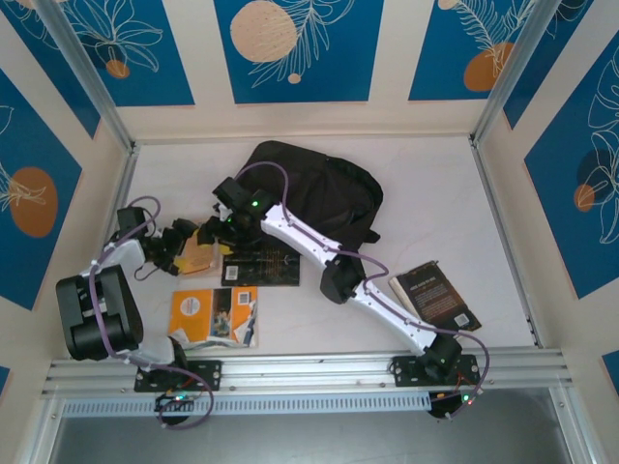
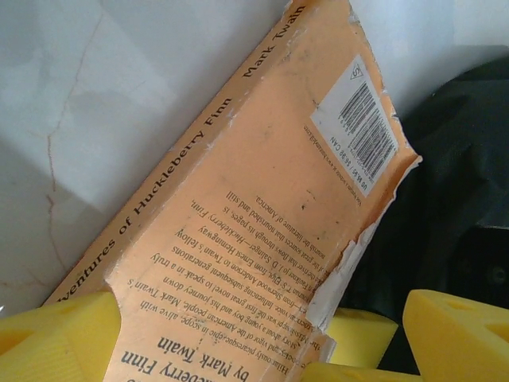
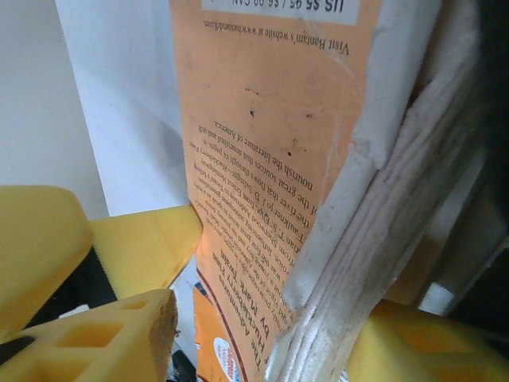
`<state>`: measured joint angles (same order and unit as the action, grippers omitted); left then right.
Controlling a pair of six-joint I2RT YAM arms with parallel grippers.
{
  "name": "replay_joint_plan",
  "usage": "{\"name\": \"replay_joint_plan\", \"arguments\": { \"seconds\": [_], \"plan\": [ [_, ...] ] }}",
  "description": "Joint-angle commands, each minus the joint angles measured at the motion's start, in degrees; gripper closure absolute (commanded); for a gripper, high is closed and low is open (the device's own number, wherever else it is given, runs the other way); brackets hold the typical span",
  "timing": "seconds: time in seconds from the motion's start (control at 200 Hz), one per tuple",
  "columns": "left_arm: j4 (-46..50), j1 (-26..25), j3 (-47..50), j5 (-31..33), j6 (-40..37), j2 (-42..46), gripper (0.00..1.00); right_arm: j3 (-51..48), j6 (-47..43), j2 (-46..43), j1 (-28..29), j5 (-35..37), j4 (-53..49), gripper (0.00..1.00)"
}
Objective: Pack the student bag
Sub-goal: Pick up the book from the middle-left of the table.
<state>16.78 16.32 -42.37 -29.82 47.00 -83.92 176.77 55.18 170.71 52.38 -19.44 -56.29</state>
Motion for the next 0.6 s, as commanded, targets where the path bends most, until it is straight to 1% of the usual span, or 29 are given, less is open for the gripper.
{"name": "replay_joint_plan", "arguments": {
  "seconds": [0.0, 0.15, 0.27, 0.36, 0.535, 0.595],
  "plan": [
    [5.3, -1.3, 1.3, -2.5, -1.1, 0.1, 0.08, 3.9, 3.1, 0.2, 1.1, -4.9, 3.2, 0.48],
    [5.8, -1.3, 0.2, -2.8, -0.8, 0.4, 0.09, 3.5, 6.1, 0.7, 1.5, -6.7, 5.7, 0.57],
    [7.4, -1.3, -1.1, -2.0, -0.7, 1.8, 0.09, 3.3, 6.5, 1.8, 1.5, -7.2, 5.4, 0.68],
    [8.3, -1.3, -1.7, -1.0, -0.8, 2.6, 0.09, 3.0, 6.6, 2.5, 1.5, -7.9, 5.1, 0.79],
    [10.2, -1.2, -2.6, 0.6, -1.3, 4.1, 0.08, 3.6, 5.1, 2.4, 1.1, -8.0, 3.2, 0.93],
    [11.5, -1.2, -3.4, 1.7, -1.6, 4.6, 0.08, 3.9, 5.0, 2.2, 0.8, -8.0, 2.8, 1.00]
  ]
}}
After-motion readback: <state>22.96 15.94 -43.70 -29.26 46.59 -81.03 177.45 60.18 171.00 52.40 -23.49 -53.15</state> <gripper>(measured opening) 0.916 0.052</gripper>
